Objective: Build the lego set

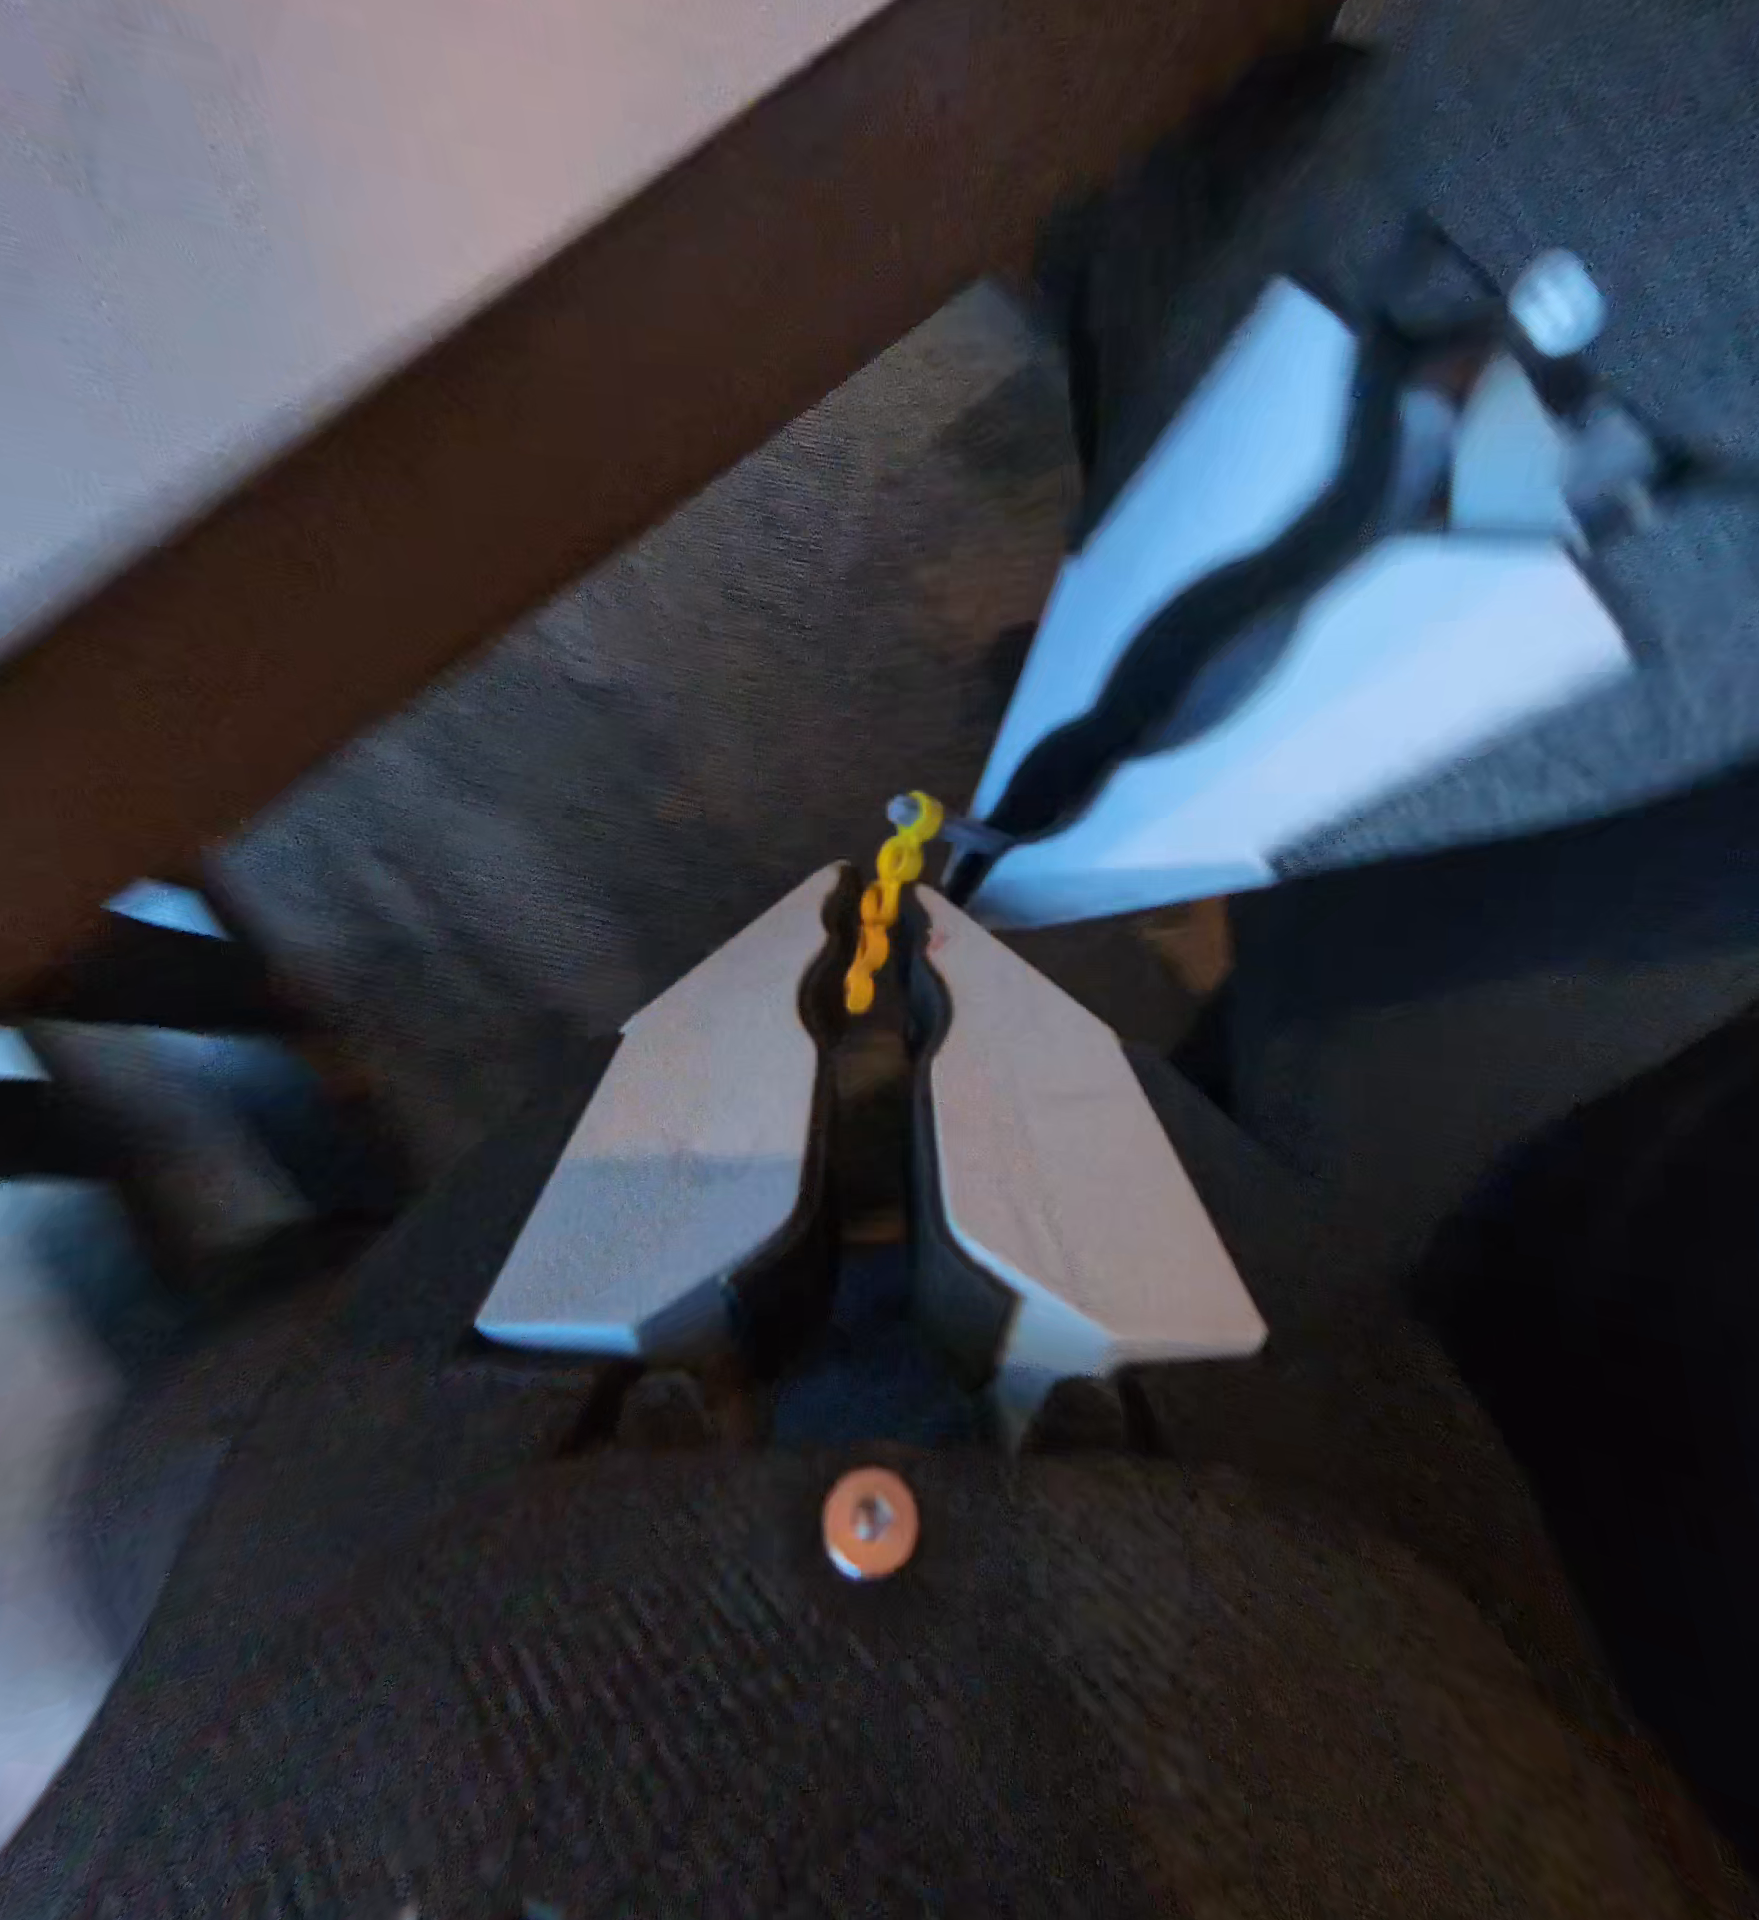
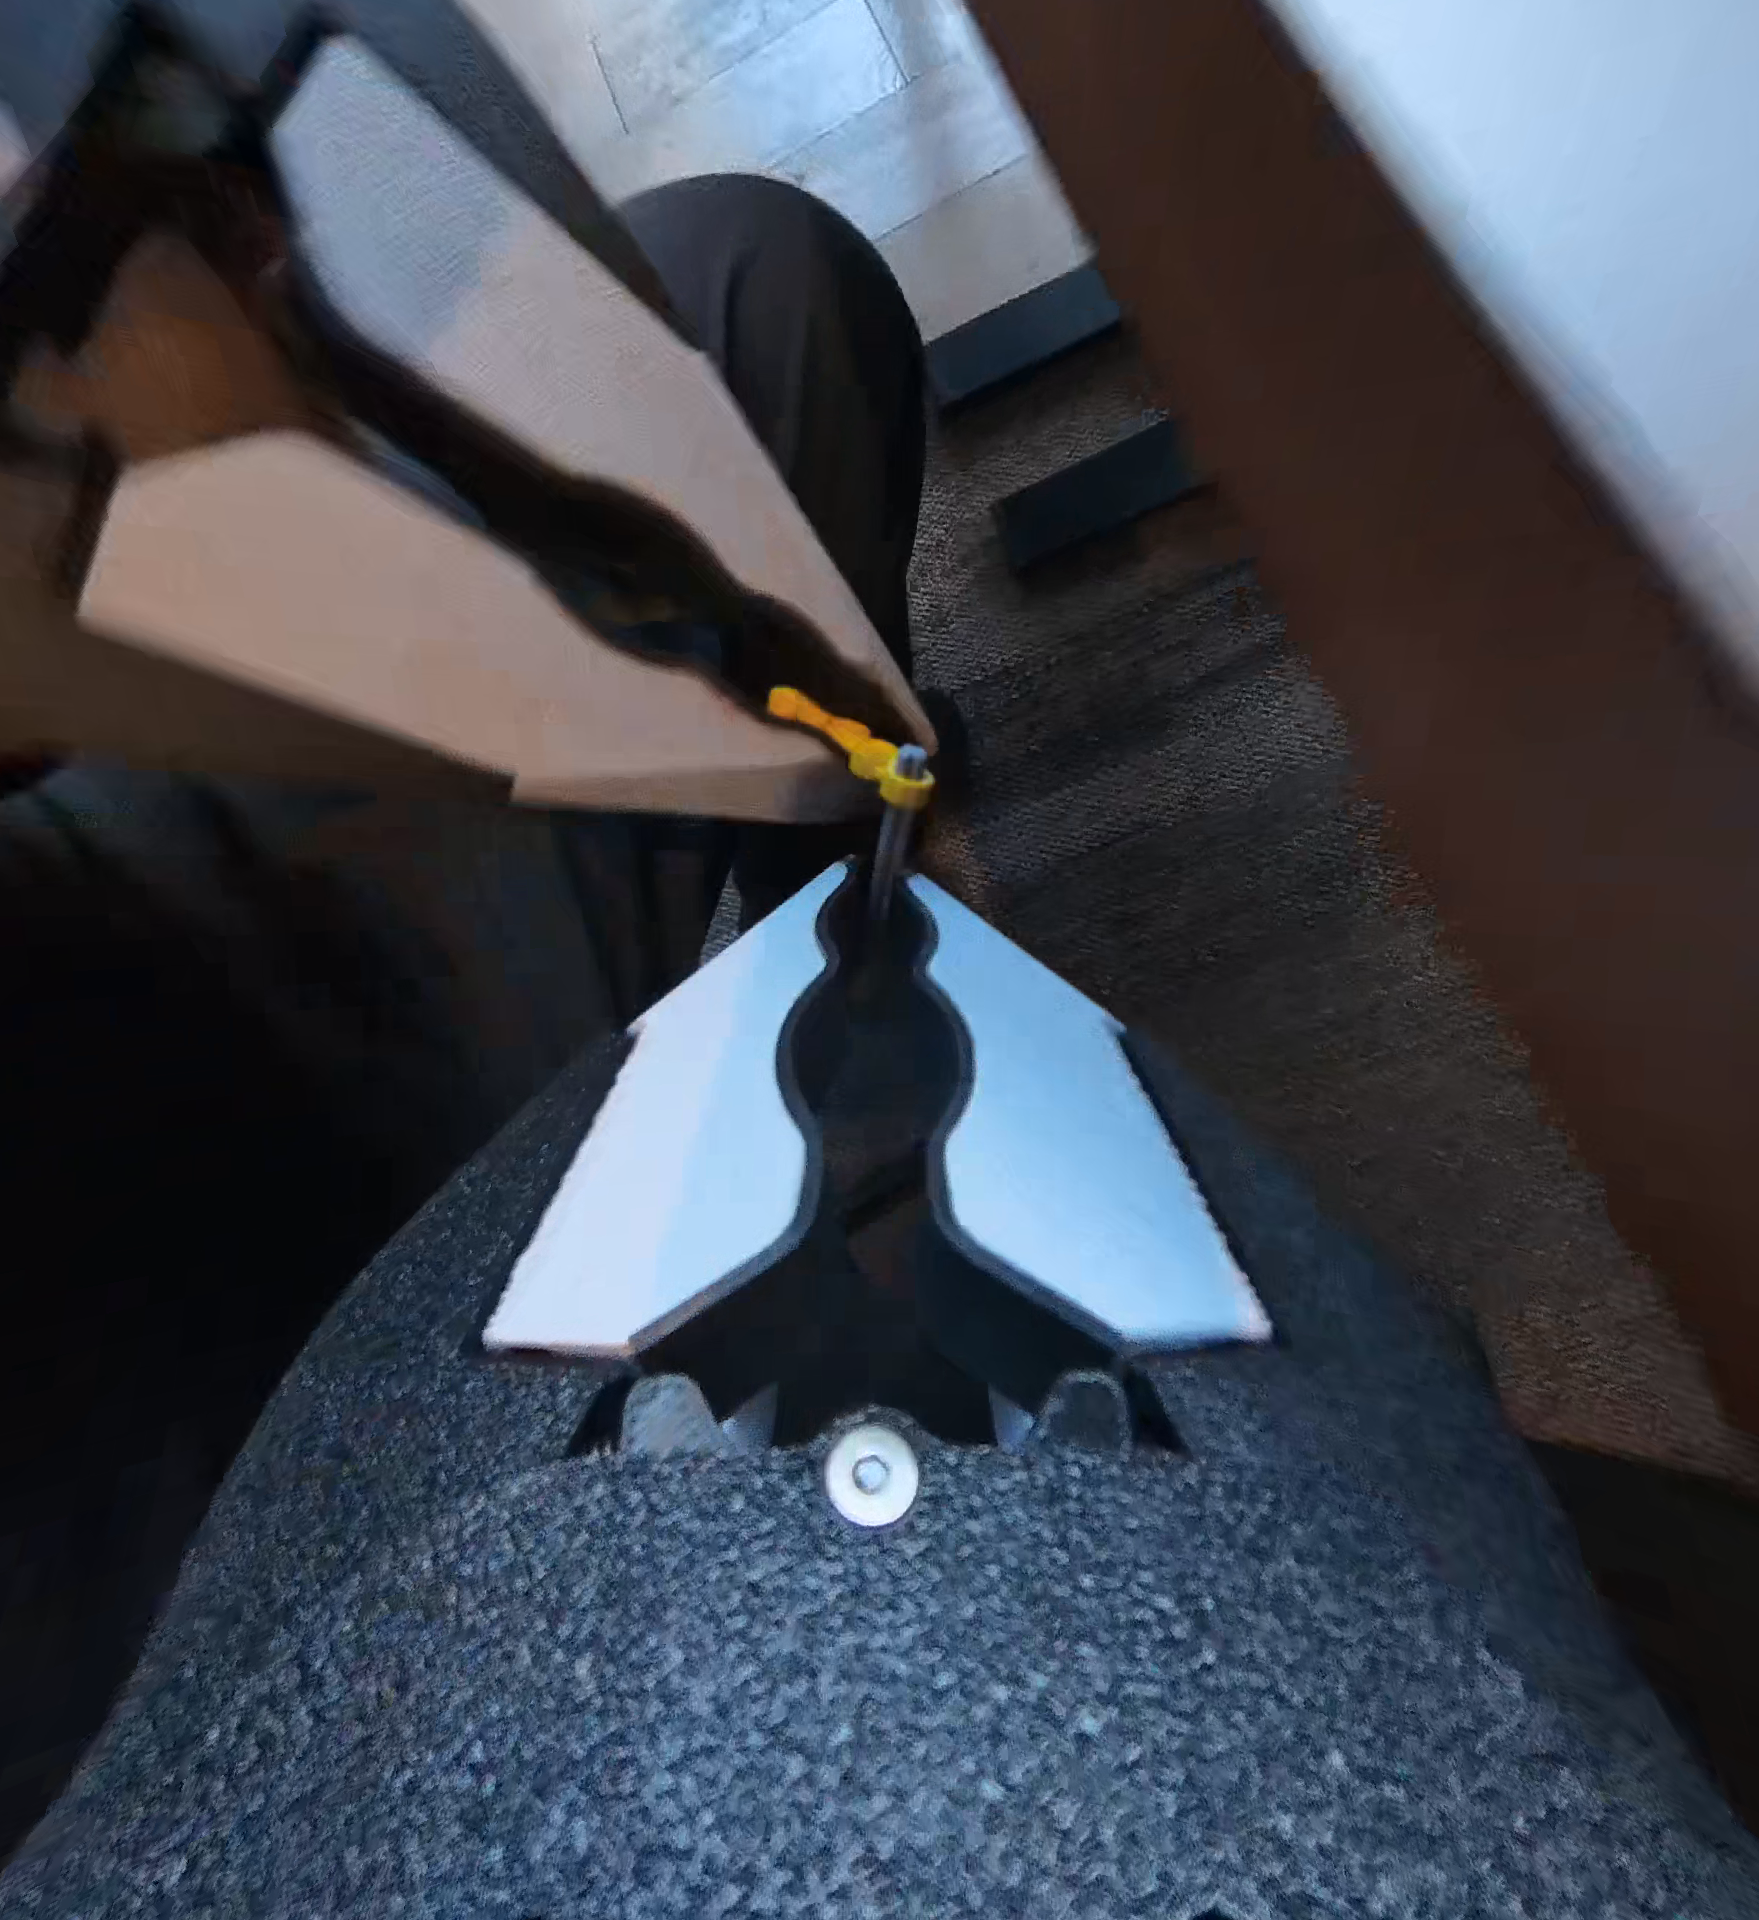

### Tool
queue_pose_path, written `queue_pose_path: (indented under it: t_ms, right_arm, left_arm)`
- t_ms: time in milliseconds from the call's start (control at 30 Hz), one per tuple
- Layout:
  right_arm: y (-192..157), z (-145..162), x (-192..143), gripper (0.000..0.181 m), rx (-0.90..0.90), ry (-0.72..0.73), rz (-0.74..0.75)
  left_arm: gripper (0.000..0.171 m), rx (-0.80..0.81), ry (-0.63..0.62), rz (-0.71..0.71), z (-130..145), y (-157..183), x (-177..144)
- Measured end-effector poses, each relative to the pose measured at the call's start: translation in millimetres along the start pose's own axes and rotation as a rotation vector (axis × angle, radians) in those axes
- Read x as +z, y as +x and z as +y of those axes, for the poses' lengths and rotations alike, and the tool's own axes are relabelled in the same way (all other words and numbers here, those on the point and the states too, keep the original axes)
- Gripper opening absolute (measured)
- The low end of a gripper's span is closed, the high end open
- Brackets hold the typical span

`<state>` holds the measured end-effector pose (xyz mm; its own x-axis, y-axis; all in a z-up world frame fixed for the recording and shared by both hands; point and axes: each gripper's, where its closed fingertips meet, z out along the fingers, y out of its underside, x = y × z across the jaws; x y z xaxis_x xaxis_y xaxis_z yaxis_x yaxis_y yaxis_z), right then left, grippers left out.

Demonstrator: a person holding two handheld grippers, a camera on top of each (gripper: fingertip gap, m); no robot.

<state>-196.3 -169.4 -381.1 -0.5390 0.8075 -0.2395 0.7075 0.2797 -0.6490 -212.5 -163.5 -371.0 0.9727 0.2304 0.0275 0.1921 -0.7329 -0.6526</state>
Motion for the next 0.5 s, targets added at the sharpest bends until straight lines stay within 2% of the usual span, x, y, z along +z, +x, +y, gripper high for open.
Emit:
queue_pose_path:
  t_ms: [33, 67, 133, 200, 300, 367, 500]
  right_arm:
    - [-1.3, 5.4, 12.3, 0.003, -0.029, -0.019, 0.020]
    - [-4.0, 14.6, 23.5, 0.003, -0.074, -0.051, 0.044]
    - [-14.7, 32.1, 39.4, 0.003, -0.061, -0.065, 0.013]
    - [-18.0, 37.4, 44.7, 0.003, 0.011, -0.049, -0.024]
    - [-19.2, 32.0, 52.4, 0.003, 0.116, -0.004, -0.074]
    - [-15.7, 34.1, 55.4, 0.003, 0.109, -0.004, -0.059]
    - [-8.7, 31.9, 60.1, 0.003, 0.050, 0.012, -0.009]
  left_arm:
    - [0.006, -0.120, -0.004, 0.083, 14.5, -2.6, 6.8]
    - [0.007, -0.164, -0.023, 0.121, 30.3, -1.1, 12.9]
    - [0.005, -0.109, -0.098, 0.060, 52.1, 3.4, 17.0]
    - [0.005, -0.062, -0.127, 0.026, 57.8, 3.3, 20.5]
    - [0.005, -0.128, -0.129, 0.038, 61.0, -6.0, 22.9]
    - [0.005, -0.111, -0.142, 0.024, 62.7, -7.7, 26.8]
    - [0.005, -0.178, -0.135, 0.047, 62.5, -13.3, 29.1]
